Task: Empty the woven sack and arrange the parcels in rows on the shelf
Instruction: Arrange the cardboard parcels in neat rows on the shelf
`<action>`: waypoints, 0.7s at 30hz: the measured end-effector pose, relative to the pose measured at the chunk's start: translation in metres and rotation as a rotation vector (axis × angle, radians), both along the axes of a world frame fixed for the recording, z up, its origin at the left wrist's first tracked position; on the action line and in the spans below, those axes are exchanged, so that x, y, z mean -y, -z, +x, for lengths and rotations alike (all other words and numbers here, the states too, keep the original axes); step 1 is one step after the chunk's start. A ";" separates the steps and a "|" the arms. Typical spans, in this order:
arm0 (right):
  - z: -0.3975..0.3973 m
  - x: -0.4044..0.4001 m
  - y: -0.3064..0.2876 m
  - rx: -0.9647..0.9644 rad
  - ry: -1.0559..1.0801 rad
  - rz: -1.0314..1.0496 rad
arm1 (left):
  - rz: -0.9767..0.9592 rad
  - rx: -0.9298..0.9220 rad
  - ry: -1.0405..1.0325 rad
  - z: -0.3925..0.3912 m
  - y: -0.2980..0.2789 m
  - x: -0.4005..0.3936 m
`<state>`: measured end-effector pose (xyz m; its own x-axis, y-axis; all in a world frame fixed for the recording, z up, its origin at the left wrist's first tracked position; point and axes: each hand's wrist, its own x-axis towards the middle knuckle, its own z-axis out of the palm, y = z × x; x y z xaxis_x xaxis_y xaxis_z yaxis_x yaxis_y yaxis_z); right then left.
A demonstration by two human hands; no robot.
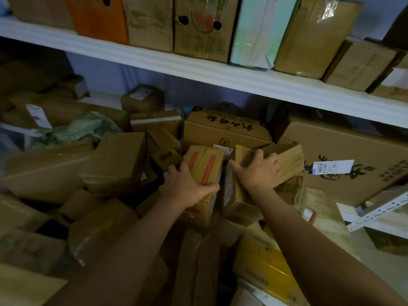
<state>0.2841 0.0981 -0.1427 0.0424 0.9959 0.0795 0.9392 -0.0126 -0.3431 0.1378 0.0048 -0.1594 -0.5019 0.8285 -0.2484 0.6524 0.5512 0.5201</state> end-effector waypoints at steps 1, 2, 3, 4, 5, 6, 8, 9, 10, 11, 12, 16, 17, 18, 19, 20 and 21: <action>0.002 0.001 -0.001 0.001 -0.009 -0.003 | 0.000 -0.013 0.008 0.006 0.000 -0.001; 0.003 0.002 -0.001 -0.002 -0.015 -0.005 | -0.003 -0.023 0.017 0.011 0.000 -0.001; 0.005 0.003 -0.001 0.001 -0.018 -0.005 | -0.007 -0.031 0.023 0.016 0.000 -0.002; 0.007 0.003 -0.001 0.013 -0.019 -0.001 | -0.013 -0.041 0.030 0.021 0.001 -0.002; 0.009 0.004 -0.001 0.028 -0.021 0.002 | -0.017 -0.052 0.040 0.026 0.002 -0.002; 0.011 0.004 -0.001 0.037 -0.025 0.003 | -0.013 -0.055 0.053 0.030 0.003 -0.001; 0.015 0.004 0.002 0.029 -0.037 -0.013 | 0.016 -0.016 0.084 0.035 0.005 -0.001; 0.017 0.002 0.003 0.019 -0.044 -0.029 | 0.029 0.017 0.103 0.035 0.006 -0.001; 0.018 0.001 0.004 0.010 -0.047 -0.045 | 0.040 0.047 0.124 0.033 0.006 -0.001; 0.019 0.000 0.003 0.001 -0.043 -0.052 | 0.050 0.080 0.140 0.029 0.006 -0.002; 0.020 -0.001 0.002 -0.008 -0.033 -0.046 | 0.067 0.124 0.154 0.025 0.006 -0.003; 0.015 0.004 0.000 -0.019 -0.058 -0.017 | 0.143 0.292 0.174 0.010 0.006 0.000; 0.014 0.006 0.000 0.000 -0.076 -0.040 | 0.140 0.301 0.173 0.007 0.005 0.001; 0.013 0.008 0.001 0.033 -0.084 -0.057 | 0.128 0.313 0.179 0.005 0.005 0.001; 0.014 0.009 0.001 0.080 -0.079 -0.058 | 0.108 0.336 0.193 0.004 0.003 0.000; 0.016 0.009 0.001 0.132 -0.058 -0.052 | 0.084 0.356 0.219 0.004 0.002 -0.002; 0.019 0.009 0.000 0.178 -0.026 -0.046 | 0.054 0.363 0.256 0.005 0.001 -0.004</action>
